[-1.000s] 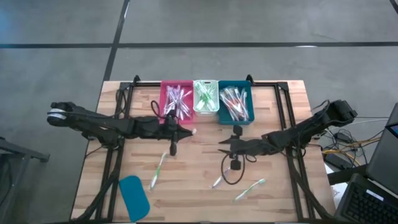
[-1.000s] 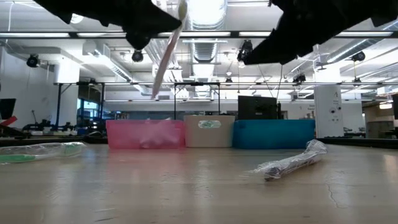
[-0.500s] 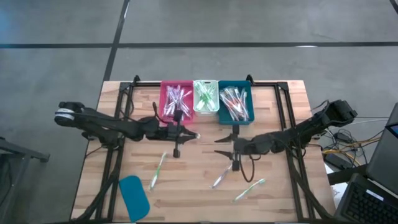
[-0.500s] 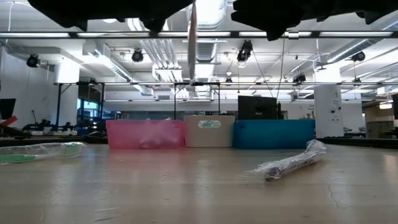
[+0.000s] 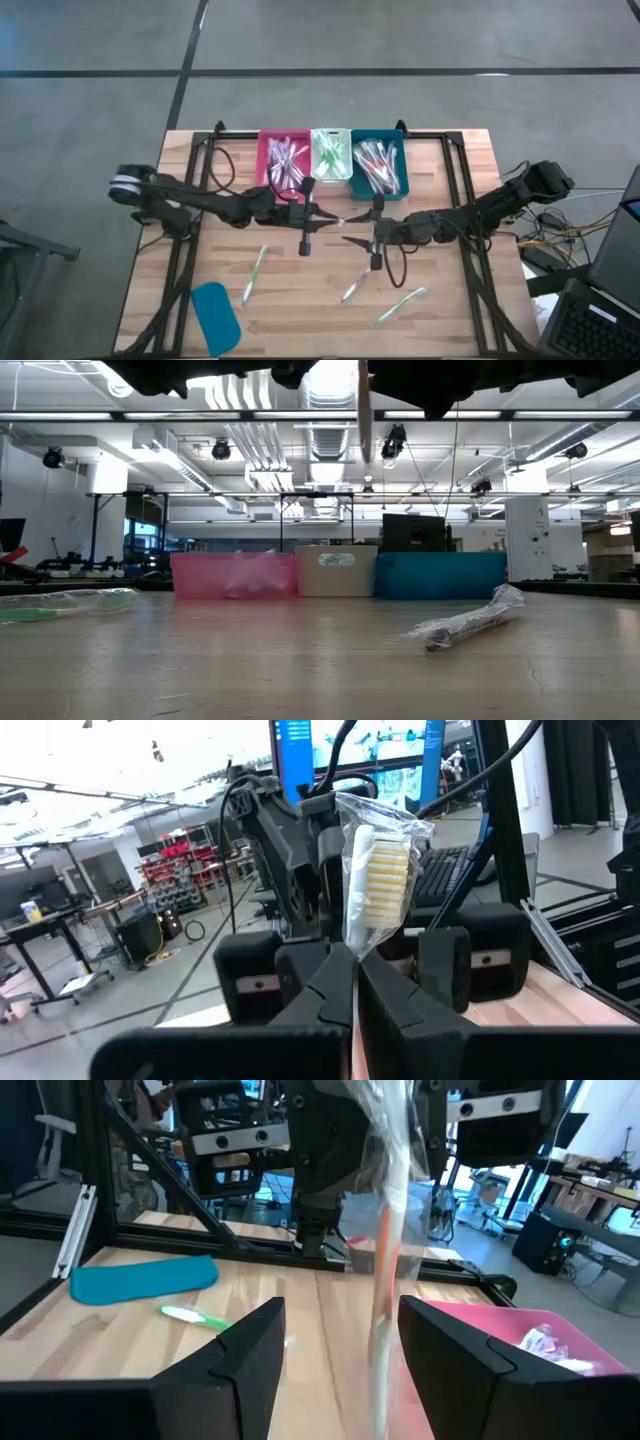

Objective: Pick & Place Toothbrushes
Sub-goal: Put the orange toothbrush into the blue bin

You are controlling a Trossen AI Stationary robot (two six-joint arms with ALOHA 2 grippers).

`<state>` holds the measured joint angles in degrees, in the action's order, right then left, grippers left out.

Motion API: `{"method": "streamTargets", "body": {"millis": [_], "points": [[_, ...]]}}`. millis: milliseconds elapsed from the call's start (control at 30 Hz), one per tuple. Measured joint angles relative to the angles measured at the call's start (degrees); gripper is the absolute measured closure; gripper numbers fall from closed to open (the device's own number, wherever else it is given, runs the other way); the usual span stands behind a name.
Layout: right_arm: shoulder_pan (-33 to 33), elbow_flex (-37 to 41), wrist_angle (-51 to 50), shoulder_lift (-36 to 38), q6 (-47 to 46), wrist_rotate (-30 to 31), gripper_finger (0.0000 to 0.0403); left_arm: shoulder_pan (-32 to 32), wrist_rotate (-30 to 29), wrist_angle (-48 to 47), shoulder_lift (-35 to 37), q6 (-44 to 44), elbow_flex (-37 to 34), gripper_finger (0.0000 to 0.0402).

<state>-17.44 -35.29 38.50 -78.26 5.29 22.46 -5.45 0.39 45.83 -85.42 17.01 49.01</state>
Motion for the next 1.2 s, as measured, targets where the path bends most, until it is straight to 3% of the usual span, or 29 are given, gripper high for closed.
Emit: {"method": "streamTargets", "body": {"millis": [300,433,567,633,800,933,1033,1200], "points": [[1.79,0.02,0.01,0.0,0.71,0.49,0.0247,0.04,1.58,0.1,-2.3,0.46,3.72,0.0399],[2.63,0.02,0.02,0.0,0.19,0.59,0.0293,0.11,1.61,-0.05,-2.3,0.48,3.68,0.0399],[2.95,0.02,-0.24,0.0,-0.16,0.91,0.0368,0.21,1.27,-0.41,-2.3,0.5,3.59,0.039],[3.04,0.04,-0.76,0.0,-0.19,1.36,0.0379,0.21,1.07,-1.22,-2.3,-0.14,3.59,0.038],[3.54,0.07,-2.33,0.47,-0.63,1.75,0.0383,0.13,-0.49,-5.66,-0.89,0.88,3.59,0.0332],[3.68,0.04,-4.89,3.05,-2.61,3.74,0.0383,-0.01,-5.97,-11.27,1.9,1.1,3.42,0.0269],[4.1,0.04,-10.87,6.45,-4.69,5.32,0.0383,0.02,-11.24,-18.5,4.95,1.05,3.43,0.0224],[9.13,0.04,-26.1,14.02,-14.35,9.55,0.0383,0.21,-12.26,-27.18,8.77,-2.12,3.16,0.0183]]}}
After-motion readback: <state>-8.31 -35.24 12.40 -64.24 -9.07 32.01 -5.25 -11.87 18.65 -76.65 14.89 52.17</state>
